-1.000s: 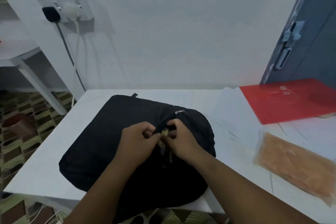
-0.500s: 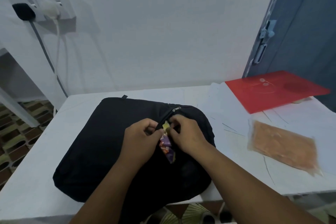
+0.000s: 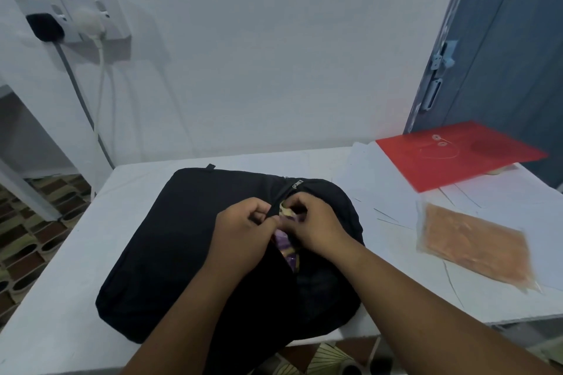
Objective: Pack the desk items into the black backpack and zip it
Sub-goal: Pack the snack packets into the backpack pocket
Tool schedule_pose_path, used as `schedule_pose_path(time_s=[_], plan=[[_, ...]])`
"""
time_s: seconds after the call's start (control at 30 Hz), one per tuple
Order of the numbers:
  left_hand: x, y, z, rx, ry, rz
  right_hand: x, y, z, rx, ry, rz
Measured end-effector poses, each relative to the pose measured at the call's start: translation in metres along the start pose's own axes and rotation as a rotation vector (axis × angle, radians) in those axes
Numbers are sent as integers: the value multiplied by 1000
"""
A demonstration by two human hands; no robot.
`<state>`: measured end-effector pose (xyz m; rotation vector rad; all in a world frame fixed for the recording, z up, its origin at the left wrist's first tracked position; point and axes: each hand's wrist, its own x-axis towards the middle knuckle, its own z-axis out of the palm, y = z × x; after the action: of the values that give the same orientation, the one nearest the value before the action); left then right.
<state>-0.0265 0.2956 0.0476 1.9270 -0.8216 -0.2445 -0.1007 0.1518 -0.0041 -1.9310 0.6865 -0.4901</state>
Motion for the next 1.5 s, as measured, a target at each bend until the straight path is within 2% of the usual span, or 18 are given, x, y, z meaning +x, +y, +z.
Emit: schedule_pose_path(time_s=[0.1,0.17,0.23,0.33,0.43,0.5,0.6,0.73,0.93,1.03,1.1,1.17,1.23,1.3,1.43,1.5], plan=[[-3,-2,4,8,-19,8,0,6,-1,-444,-6,-151],[-4,-2,8,16,-24,3,-1,6,4,-662,-83,-221],[-4,-3,12,33,-28,-1,-3,4,5,-588,-214,-220],[-3,-8,20,63,-40,-14,-7,5,-9,-274,-304,-248],[-6,-10,30,37,-60,-58,-15,12,-29,-53,-154,-223],[-10,-5,42,29,-55,-54,-21,21,-45,26,26,-125],[-15,11,69,43,-53,20,-32,38,-78,138,139,5],[-17,41,128,63,-121,104,-47,68,-139,75,220,66],[-19,70,231,7,-329,-32,-73,110,-232,-58,375,243],[-19,83,278,87,-444,-142,-88,131,-280,-408,357,389],[-21,89,302,183,-479,-186,-101,146,-302,-507,380,479],[-23,96,323,264,-464,-235,-113,167,-318,-467,369,587],[-23,99,335,279,-423,-328,-120,185,-326,-390,276,648],[-26,102,343,194,-407,-414,-124,195,-331,-293,224,609],[-36,112,339,-6,-335,-374,-122,199,-333,-129,328,469],[-38,116,331,-190,-305,-406,-118,194,-333,70,338,405]])
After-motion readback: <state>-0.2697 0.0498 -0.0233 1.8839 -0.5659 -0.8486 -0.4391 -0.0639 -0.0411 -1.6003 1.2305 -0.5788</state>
